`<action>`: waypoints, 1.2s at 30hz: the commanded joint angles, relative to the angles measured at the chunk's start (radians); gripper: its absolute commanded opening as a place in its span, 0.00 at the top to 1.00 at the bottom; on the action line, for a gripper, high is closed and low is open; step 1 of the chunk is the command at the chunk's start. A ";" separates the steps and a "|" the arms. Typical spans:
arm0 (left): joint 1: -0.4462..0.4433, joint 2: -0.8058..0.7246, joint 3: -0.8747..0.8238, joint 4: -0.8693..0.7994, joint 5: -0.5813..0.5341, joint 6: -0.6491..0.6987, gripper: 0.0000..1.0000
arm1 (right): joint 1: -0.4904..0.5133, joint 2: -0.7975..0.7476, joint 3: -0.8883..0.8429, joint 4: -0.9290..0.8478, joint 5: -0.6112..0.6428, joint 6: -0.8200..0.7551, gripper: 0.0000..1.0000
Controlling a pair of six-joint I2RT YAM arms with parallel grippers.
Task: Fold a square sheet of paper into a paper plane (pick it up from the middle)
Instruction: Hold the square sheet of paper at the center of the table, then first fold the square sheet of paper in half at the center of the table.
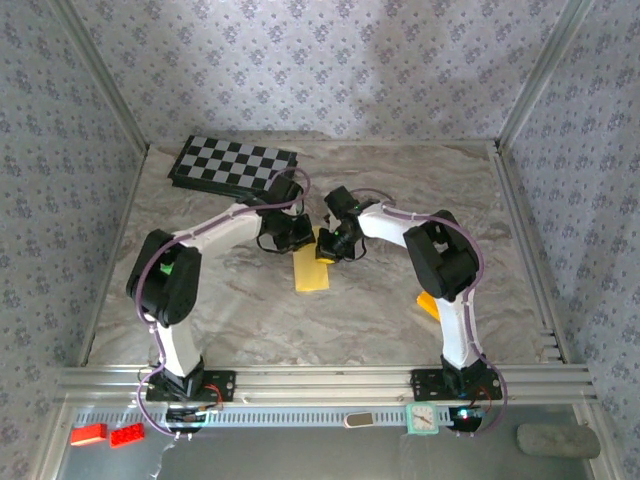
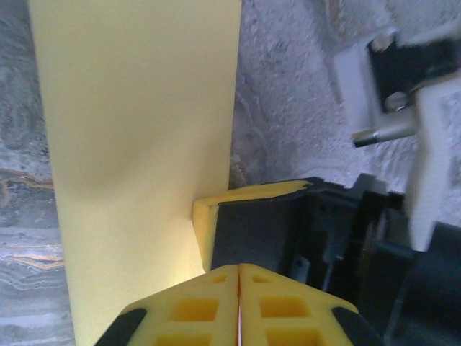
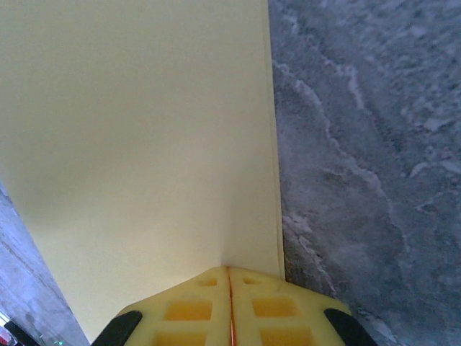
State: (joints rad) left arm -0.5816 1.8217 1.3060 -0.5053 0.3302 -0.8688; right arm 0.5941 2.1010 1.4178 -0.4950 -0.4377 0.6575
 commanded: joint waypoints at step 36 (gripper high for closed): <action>0.167 0.116 -0.137 -0.055 0.040 0.309 1.00 | -0.002 0.178 -0.056 -0.257 0.287 -0.021 0.93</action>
State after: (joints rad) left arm -0.4740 1.9560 1.2175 -0.4728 0.4732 -0.6144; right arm 0.5983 2.1300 1.4521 -0.5571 -0.4034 0.6563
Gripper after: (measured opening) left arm 0.047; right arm 0.066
